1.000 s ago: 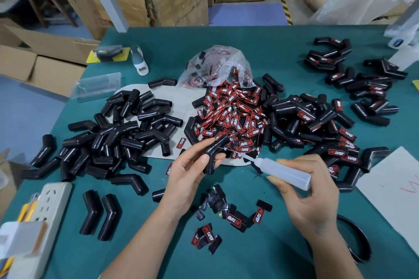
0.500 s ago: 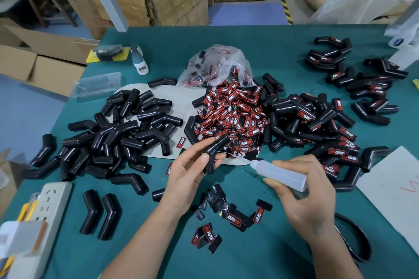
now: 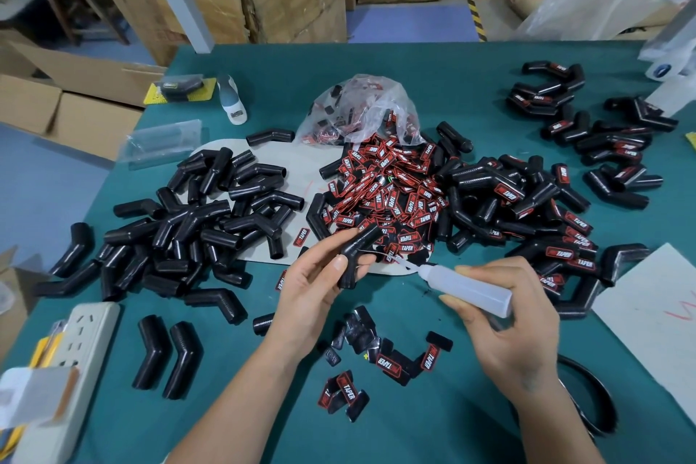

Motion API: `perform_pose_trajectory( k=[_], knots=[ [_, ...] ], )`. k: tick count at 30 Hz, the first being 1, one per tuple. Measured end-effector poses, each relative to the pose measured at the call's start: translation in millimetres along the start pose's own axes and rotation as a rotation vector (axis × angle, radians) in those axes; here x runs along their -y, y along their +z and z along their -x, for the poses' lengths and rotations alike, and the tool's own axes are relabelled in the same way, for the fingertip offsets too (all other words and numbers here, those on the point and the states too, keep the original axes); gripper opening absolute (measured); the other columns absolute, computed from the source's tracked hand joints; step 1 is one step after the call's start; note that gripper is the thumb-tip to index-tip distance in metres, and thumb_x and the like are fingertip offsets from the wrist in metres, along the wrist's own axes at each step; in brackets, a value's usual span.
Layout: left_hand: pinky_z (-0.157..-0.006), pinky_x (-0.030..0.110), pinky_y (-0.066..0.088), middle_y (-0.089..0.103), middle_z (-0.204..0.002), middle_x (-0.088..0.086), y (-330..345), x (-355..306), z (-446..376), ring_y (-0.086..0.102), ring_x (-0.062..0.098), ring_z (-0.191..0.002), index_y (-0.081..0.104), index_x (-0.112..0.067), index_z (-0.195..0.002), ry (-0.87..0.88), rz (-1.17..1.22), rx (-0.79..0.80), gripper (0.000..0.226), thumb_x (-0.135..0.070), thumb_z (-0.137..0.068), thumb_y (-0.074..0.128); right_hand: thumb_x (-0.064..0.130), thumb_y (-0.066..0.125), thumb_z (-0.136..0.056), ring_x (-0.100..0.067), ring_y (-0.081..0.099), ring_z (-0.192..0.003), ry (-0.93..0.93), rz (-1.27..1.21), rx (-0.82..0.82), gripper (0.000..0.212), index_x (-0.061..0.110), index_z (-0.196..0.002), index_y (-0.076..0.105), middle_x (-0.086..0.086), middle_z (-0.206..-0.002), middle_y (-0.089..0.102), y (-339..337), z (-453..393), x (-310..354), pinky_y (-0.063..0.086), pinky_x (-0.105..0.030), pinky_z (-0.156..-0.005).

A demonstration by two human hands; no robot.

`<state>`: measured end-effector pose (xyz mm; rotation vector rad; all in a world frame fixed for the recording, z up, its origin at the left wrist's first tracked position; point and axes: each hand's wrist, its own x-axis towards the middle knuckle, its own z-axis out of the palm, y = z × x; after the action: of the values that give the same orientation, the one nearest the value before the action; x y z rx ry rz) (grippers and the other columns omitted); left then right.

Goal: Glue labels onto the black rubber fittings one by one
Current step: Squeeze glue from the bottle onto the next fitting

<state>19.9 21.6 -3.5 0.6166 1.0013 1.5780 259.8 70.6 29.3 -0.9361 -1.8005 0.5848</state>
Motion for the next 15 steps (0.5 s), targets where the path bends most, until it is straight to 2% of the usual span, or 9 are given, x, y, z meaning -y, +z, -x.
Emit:
perform_pose_trajectory(
  k=[10, 15],
  knots=[
    [-0.1, 0.034, 0.056, 0.074, -0.12, 0.026, -2.3, 0.8, -0.5, 0.071, 0.036, -0.118, 0.068, -0.013, -0.138, -0.006, -0.01, 0.004, 0.041, -0.022, -0.098, 0.068, 0.027, 0.073, -0.087, 0.004, 0.058, -0.099, 0.009, 0.006, -0.012, 0.025, 0.02, -0.109, 0.062, 0.0, -0.097, 0.063, -0.5, -1.5, -0.1, 0.043, -0.009, -0.078],
    [-0.1, 0.034, 0.056, 0.074, -0.12, 0.026, -0.4, -0.2, -0.3, 0.071, 0.037, -0.118, 0.068, -0.013, -0.138, -0.008, 0.002, 0.007, 0.05, -0.035, -0.094, 0.079, 0.026, 0.073, -0.087, 0.006, 0.057, -0.1, 0.008, 0.014, -0.03, 0.025, 0.019, -0.108, 0.062, -0.001, -0.096, 0.063, -1.8, -2.6, 0.1, 0.042, -0.007, -0.082]
  ],
)
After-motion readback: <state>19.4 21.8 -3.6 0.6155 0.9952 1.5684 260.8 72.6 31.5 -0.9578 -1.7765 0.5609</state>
